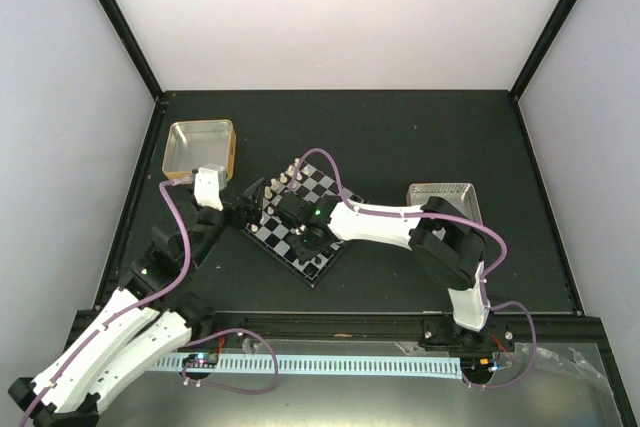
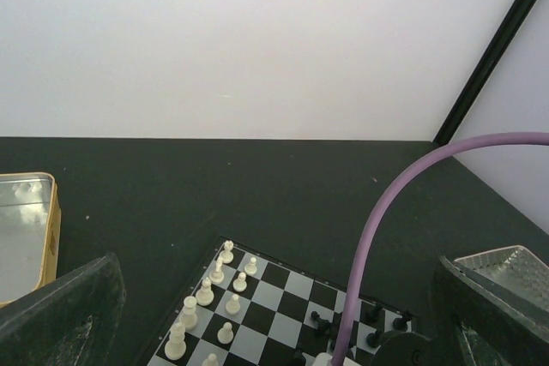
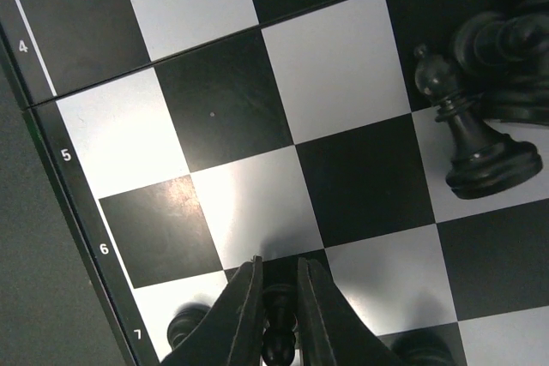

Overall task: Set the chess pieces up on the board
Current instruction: Place the chess piece on the chessboard.

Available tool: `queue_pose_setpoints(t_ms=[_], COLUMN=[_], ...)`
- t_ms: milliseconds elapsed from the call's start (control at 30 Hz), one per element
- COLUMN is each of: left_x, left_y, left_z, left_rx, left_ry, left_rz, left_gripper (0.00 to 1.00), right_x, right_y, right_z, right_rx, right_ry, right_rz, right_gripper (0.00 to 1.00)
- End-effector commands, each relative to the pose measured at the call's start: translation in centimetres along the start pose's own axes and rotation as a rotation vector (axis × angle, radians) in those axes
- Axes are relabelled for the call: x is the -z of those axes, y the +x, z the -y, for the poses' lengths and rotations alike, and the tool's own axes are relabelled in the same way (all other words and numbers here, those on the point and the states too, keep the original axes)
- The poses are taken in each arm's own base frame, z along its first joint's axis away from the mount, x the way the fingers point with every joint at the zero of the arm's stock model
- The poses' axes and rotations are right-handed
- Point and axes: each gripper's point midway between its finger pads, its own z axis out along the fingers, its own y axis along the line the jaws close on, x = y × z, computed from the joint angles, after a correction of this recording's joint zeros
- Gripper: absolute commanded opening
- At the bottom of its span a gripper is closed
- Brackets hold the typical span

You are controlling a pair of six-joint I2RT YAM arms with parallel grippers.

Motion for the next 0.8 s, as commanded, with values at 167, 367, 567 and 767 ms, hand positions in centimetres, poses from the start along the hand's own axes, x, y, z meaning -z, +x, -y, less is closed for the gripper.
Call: queue_pose_setpoints(t_ms=[167,367,567,767], left_x=[0.2,0.2,0.2,0.2], left_y=[-0.7,-0.8,-0.8,-0.7], left_z=[0.0,0.1,0.1,0.1], left_rx=[0.014,0.014,0.013,0.013], left_ry=[-0.002,-0.002,-0.001,0.000], left_rz=[0.017,0.017,0.016,0.013], left_gripper=[0.99,0.99,0.99,0.99], right_x=[0.7,1.9,4.6,5.9], right_y=[0.6,-0.9,-3.6,-4.7], right_z=[0.5,-0.3,0.6,4.6], right_rx=[0.014,0.003,-0.055,-0.145], right_ry=[0.026,-0.009,-0.015,0.019], right_rz=[0.002,0.058,0.179,0.249], right_gripper=[0.17,0.26,0.30,0.31])
